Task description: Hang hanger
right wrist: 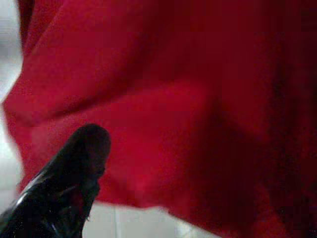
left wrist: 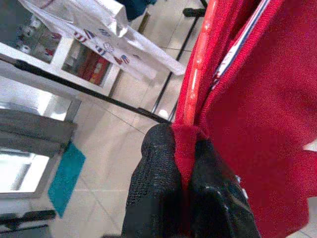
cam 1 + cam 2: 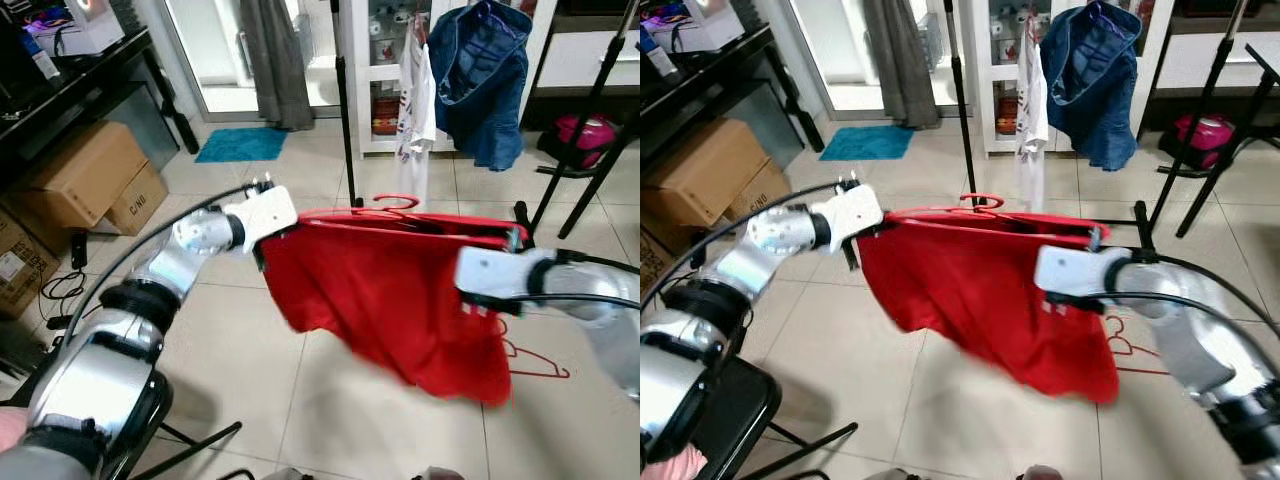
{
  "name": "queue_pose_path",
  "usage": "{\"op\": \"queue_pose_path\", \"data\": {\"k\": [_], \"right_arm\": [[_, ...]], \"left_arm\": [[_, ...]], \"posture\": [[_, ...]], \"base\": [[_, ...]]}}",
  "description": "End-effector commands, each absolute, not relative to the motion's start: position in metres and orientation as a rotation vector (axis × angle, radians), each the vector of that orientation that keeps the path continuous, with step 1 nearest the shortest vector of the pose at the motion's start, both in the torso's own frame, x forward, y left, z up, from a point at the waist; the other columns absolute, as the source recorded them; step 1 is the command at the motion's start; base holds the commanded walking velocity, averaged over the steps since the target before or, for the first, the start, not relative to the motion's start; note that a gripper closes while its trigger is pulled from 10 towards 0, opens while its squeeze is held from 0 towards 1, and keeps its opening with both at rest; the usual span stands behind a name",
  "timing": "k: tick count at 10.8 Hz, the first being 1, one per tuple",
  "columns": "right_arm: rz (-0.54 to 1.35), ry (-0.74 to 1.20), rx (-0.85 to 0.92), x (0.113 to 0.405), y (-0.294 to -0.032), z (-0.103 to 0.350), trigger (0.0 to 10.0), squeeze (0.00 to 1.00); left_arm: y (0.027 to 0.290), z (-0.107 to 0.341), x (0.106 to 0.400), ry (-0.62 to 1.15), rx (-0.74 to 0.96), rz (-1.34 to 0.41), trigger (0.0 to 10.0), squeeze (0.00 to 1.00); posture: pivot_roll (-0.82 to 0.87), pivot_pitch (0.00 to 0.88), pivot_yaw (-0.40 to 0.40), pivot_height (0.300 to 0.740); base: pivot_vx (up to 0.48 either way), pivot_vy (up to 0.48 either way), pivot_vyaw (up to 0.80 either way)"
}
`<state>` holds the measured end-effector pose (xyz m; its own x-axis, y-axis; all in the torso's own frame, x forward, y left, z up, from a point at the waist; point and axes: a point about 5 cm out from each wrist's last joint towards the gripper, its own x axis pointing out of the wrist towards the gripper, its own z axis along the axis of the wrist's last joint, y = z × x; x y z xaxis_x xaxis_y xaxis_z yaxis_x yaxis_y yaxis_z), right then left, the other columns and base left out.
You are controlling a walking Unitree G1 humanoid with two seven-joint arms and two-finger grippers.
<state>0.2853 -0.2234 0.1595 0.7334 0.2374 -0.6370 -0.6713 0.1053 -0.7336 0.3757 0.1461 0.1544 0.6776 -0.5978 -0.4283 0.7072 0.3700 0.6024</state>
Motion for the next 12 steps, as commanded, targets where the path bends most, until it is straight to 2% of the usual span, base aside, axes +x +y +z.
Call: {"op": "queue_pose_path", "data": {"k": [1, 2, 4, 5, 7, 9, 10, 12], "right_arm": [[0.656, 0.466, -1.324, 0.286, -0.235, 0.162, 10.0, 0.0], [0.64, 0.51, -1.337, 0.287, -0.242, 0.163, 10.0, 0.0], [0.891, 0.527, -1.34, 0.272, -0.228, 0.157, 10.0, 0.0], [1.054, 0.516, -1.301, 0.26, -0.213, 0.158, 10.0, 0.0], [1.149, 0.375, -1.248, 0.259, -0.19, 0.178, 10.0, 0.0], [1.064, 0.065, -1.087, 0.279, -0.163, 0.212, 10.0, 0.0], [1.015, 0.033, -1.081, 0.284, -0.162, 0.216, 10.0, 0.0], [0.946, 0.082, -1.245, 0.287, -0.172, 0.202, 10.0, 0.0]], "left_arm": [[0.173, 0.159, 0.38, 0.196, 0.87, -0.735, 0.0, 0.0], [0.176, 0.162, 0.381, 0.197, 0.896, -0.715, 0.0, 0.0], [0.177, 0.165, 0.382, 0.195, 0.963, -0.695, 0.0, 0.0], [0.174, 0.165, 0.383, 0.199, 0.998, -0.702, 0.0, 0.0], [0.177, 0.157, 0.381, 0.252, 1.048, -0.721, 0.0, 0.0], [0.17, 0.15, 0.376, 0.251, 1.009, -0.786, 0.0, 0.0], [0.165, 0.152, 0.376, 0.226, 0.948, -0.789, 0.0, 0.0], [0.163, 0.156, 0.378, 0.202, 0.872, -0.783, 0.0, 0.0]], "posture": [[-0.18, 0.0, 0.171, 0.74], [-0.18, 0.0, 0.17, 0.74], [-0.18, 0.0, 0.17, 0.74], [-0.18, 0.0, 0.171, 0.74], [-0.18, 0.0, 0.173, 0.74], [-0.18, 0.0, 0.167, 0.74], [-0.18, 0.0, 0.166, 0.74], [-0.18, 0.0, 0.17, 0.74]], "base": [[0.0, 0.0, 0.0], [0.0, 0.0, 0.0], [0.0, 0.0, 0.0], [0.0, 0.0, 0.0], [0.0, 0.0, 0.0], [0.0, 0.0, 0.0], [0.0, 0.0, 0.0], [0.0, 0.0, 0.0]]}}
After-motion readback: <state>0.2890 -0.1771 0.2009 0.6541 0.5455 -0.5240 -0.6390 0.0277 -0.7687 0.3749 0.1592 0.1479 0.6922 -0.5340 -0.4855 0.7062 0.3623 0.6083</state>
